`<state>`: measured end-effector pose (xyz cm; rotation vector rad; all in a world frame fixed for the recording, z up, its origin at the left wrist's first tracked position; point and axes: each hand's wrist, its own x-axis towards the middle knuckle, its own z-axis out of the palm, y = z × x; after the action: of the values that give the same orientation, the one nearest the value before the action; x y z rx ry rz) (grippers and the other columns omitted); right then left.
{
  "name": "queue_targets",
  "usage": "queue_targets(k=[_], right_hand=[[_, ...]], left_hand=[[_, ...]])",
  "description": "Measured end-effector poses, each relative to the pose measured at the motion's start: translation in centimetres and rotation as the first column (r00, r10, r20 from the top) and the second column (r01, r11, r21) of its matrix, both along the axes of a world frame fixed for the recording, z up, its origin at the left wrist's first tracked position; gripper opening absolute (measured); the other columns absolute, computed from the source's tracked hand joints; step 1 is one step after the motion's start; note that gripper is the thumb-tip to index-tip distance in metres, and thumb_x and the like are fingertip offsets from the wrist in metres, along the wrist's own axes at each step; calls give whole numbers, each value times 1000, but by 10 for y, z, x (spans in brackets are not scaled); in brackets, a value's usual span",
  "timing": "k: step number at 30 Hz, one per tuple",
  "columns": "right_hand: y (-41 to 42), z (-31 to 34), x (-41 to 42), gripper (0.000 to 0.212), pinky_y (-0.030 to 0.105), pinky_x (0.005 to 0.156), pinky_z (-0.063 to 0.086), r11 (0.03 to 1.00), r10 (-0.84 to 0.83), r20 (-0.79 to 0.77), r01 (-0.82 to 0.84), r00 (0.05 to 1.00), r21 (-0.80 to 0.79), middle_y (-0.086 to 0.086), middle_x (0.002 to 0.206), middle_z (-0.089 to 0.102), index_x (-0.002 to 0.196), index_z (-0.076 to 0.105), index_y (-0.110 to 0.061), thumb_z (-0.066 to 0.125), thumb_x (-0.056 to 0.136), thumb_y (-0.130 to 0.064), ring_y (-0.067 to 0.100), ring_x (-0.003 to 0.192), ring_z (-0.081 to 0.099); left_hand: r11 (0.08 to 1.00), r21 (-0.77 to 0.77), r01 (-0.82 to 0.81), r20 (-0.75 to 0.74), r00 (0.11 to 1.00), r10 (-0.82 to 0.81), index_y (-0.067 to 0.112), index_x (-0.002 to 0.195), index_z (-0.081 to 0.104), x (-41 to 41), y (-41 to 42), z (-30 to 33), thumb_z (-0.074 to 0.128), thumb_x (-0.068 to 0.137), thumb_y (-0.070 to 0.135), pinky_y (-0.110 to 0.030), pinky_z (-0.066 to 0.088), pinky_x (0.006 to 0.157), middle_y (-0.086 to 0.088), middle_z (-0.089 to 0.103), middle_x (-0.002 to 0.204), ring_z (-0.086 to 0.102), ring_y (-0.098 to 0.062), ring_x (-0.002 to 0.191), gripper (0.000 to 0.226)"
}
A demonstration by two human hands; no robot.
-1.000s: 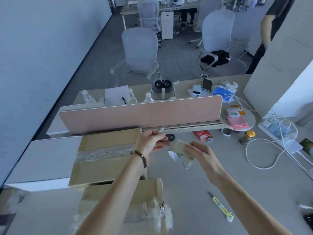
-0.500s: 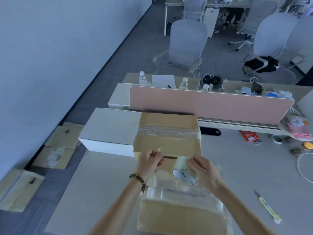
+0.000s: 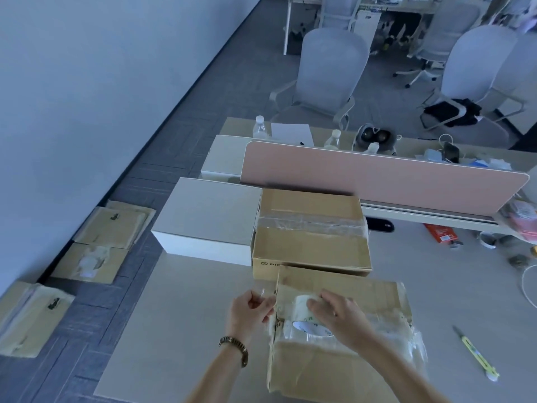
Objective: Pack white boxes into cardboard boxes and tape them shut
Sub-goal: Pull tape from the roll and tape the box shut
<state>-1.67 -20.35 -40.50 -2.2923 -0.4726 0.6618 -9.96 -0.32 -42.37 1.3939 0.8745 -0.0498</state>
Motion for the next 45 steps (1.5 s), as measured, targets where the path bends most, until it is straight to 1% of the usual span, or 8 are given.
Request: queue_targets(k=[9, 14, 18, 21, 26, 30, 35, 45], right_hand=[[7, -12, 3, 48, 27, 61, 28, 992, -10, -117, 25, 993, 125, -14, 60, 44, 64, 44, -26, 45, 81, -71, 7, 58, 38], [-4, -10, 9, 63, 22, 54, 28, 997, 72, 60, -71, 996, -17, -11, 54, 38, 66, 40, -13, 48, 77, -75, 5, 55, 34], [-25, -14, 7, 64, 19, 64, 40, 977, 122, 222, -78, 967, -198, -8, 58, 50, 67, 43, -17, 51, 79, -80, 5, 79, 47], [-21, -17, 6, 64, 26, 53, 28, 993, 81, 154, -68, 985, -93, -5, 51, 36, 61, 37, -17, 55, 72, -78, 11, 53, 34], [-21, -12, 9, 77, 15, 52, 23, 987, 139, 138, -126, 981, -99, -7, 49, 31, 57, 35, -22, 36, 67, -99, 6, 51, 31], [-26, -8, 13, 74, 23, 63, 37, 948, 176, 359, -61, 916, -311, -12, 43, 40, 55, 37, -25, 30, 73, -96, 13, 64, 51], [-32, -13, 16, 73, 26, 52, 23, 993, 77, 107, -67, 991, -94, -9, 50, 29, 60, 32, -14, 51, 71, -83, 7, 49, 28], [-29, -10, 11, 71, 17, 55, 25, 951, 106, 320, -2, 942, -309, -5, 42, 38, 55, 38, -16, 54, 75, -82, 14, 55, 49]], left_hand=[[1000, 22, -2, -40, 999, 3, 8, 73, 56, -5, 14, -20, 73, 89, 15, -17, 41, 47, -3, 69, 62, 51, -8, 47, 25], [995, 89, 45, -84, 996, -37, 11, 70, 56, -9, 21, -34, 74, 88, 19, -20, 41, 53, 0, 67, 60, 50, -4, 45, 27], [994, 102, 41, -58, 998, -36, 10, 70, 56, -13, 28, -38, 75, 88, 19, -23, 42, 55, -2, 67, 59, 52, -4, 47, 28], [993, 113, 22, -71, 997, -14, 12, 69, 56, -14, 25, -41, 74, 89, 23, -27, 43, 58, -1, 67, 60, 52, -7, 50, 28], [991, 133, -35, -80, 996, 46, 11, 71, 58, -21, 33, -44, 73, 89, 24, -29, 43, 60, -1, 69, 61, 53, -5, 50, 27], [985, 156, -72, -59, 995, 82, 11, 71, 58, -24, 48, -44, 74, 88, 23, -30, 40, 60, 0, 69, 60, 52, -6, 50, 27], [985, 130, -111, -74, 990, 121, 9, 75, 56, -25, 49, -53, 72, 91, 24, -28, 40, 56, -9, 67, 67, 52, 1, 44, 27], [991, 27, -134, -98, 986, 136, 10, 74, 59, -28, 47, -73, 75, 87, 25, -23, 41, 54, -3, 70, 65, 48, -10, 53, 26]])
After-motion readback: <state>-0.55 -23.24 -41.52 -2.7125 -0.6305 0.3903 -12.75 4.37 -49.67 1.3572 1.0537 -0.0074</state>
